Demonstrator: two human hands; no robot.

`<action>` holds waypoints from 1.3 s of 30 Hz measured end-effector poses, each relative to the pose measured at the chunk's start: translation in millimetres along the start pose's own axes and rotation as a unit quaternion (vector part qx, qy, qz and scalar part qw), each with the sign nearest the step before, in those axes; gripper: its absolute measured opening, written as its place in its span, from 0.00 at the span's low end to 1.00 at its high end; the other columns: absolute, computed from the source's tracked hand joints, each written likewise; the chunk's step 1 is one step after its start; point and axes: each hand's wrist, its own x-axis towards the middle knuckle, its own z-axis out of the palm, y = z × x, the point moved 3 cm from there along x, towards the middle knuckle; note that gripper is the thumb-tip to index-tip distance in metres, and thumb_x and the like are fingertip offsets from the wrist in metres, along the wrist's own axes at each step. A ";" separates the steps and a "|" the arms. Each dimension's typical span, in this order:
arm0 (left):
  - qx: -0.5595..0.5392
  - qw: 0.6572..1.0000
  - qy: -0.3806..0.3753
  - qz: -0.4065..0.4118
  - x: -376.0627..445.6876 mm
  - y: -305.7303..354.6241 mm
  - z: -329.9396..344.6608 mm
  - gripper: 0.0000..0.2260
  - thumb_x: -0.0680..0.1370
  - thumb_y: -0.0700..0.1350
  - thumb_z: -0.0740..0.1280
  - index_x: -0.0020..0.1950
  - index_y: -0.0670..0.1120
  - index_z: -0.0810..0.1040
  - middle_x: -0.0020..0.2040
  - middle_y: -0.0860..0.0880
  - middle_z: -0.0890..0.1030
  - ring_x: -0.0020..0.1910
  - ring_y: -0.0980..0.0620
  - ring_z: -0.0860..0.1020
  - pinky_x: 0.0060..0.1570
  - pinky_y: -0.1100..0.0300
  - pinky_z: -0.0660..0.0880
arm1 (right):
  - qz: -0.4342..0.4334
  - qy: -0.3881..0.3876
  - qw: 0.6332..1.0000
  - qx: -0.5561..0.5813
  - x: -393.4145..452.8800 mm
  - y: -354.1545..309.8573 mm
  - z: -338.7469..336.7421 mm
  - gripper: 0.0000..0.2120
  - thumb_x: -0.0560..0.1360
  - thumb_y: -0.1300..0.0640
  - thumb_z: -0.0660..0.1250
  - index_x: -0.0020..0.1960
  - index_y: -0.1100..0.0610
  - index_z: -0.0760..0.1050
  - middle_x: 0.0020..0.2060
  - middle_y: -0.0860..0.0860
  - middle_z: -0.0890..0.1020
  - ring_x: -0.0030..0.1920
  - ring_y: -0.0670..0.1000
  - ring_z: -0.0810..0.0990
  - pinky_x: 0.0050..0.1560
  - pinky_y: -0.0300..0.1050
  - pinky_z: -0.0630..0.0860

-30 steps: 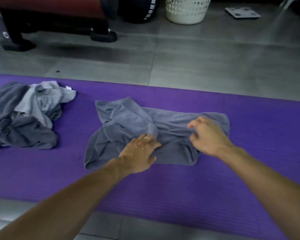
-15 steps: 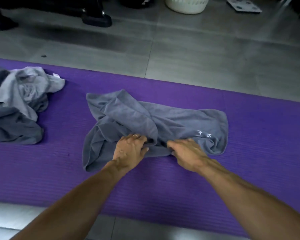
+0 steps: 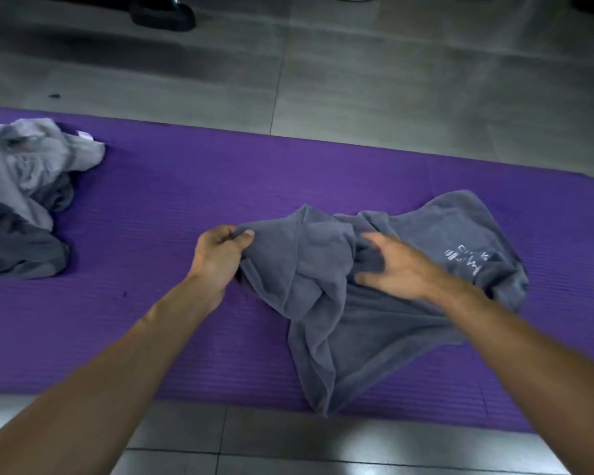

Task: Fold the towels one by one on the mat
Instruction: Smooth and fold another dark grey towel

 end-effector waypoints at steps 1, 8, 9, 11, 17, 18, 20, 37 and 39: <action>-0.029 0.999 -0.011 -0.009 -0.4 7.1 -5.4 0.09 0.78 0.42 0.68 0.37 0.46 0.77 0.32 0.52 0.79 0.34 0.53 0.77 0.37 0.58 0.74 | -0.065 0.012 0.998 0.013 9.8 -27.0 2.2 0.32 0.68 0.48 0.73 0.69 0.46 0.66 0.60 0.43 0.74 0.58 0.42 0.70 0.61 0.43 0.70; 0.190 0.974 -0.030 0.121 -0.2 42.0 -96.8 0.08 0.77 0.37 0.67 0.44 0.49 0.81 0.38 0.50 0.82 0.36 0.58 0.76 0.43 0.62 0.74 | -0.034 -0.044 0.989 0.135 87.2 -101.4 23.2 0.16 0.74 0.49 0.59 0.58 0.52 0.78 0.54 0.50 0.83 0.58 0.55 0.79 0.62 0.56 0.74; 0.254 0.959 -0.029 0.125 -2.6 38.5 -113.4 0.07 0.77 0.39 0.68 0.44 0.50 0.81 0.37 0.53 0.81 0.34 0.60 0.76 0.41 0.63 0.74 | -0.043 -0.031 0.991 0.121 94.9 -111.7 27.8 0.15 0.77 0.51 0.59 0.59 0.52 0.78 0.55 0.53 0.83 0.57 0.57 0.80 0.61 0.56 0.75; 0.318 0.942 -0.029 0.102 -8.0 20.6 -143.9 0.04 0.74 0.43 0.73 0.42 0.52 0.80 0.33 0.58 0.80 0.31 0.64 0.74 0.37 0.64 0.72 | -0.069 0.020 0.997 0.005 112.0 -130.8 38.6 0.16 0.80 0.51 0.58 0.66 0.51 0.73 0.61 0.56 0.80 0.62 0.60 0.76 0.62 0.53 0.73; 0.402 0.915 -0.021 0.027 -28.3 -53.2 -187.2 0.17 0.68 0.48 0.77 0.53 0.47 0.79 0.44 0.51 0.81 0.46 0.50 0.79 0.48 0.58 0.73 | -0.104 -0.104 0.935 -0.322 132.8 -174.3 83.8 0.34 0.71 0.39 0.67 0.74 0.48 0.62 0.72 0.55 0.64 0.73 0.60 0.60 0.70 0.61 0.57; 0.411 0.911 -0.021 0.035 -31.0 -59.6 -189.3 0.17 0.70 0.46 0.76 0.56 0.47 0.78 0.46 0.52 0.80 0.48 0.49 0.79 0.48 0.59 0.72 | -0.119 -0.113 0.925 -0.342 133.2 -176.8 89.7 0.31 0.72 0.41 0.68 0.72 0.48 0.64 0.69 0.55 0.68 0.70 0.60 0.66 0.68 0.59 0.62; 0.408 0.910 -0.020 0.066 -34.4 -62.8 -189.6 0.14 0.73 0.44 0.72 0.57 0.49 0.77 0.45 0.55 0.79 0.47 0.49 0.79 0.46 0.61 0.71 | -0.145 -0.119 0.927 -0.324 135.3 -182.5 91.2 0.23 0.73 0.47 0.68 0.65 0.51 0.70 0.61 0.54 0.76 0.60 0.58 0.75 0.59 0.53 0.71; 0.404 0.906 0.040 0.119 6.0 -72.8 -197.2 0.09 0.71 0.41 0.62 0.49 0.50 0.73 0.40 0.53 0.76 0.39 0.52 0.75 0.37 0.55 0.73 | -0.193 -0.007 0.974 -0.120 196.8 -219.6 56.1 0.16 0.78 0.43 0.62 0.52 0.55 0.76 0.45 0.52 0.79 0.52 0.57 0.78 0.51 0.50 0.72; 0.393 0.909 0.035 0.138 6.9 -72.6 -195.2 0.12 0.69 0.42 0.58 0.51 0.51 0.71 0.39 0.53 0.76 0.35 0.51 0.74 0.36 0.54 0.73 | -0.214 -0.133 0.941 -0.228 203.1 -230.1 72.4 0.33 0.74 0.41 0.67 0.73 0.53 0.64 0.62 0.55 0.74 0.64 0.57 0.73 0.62 0.53 0.71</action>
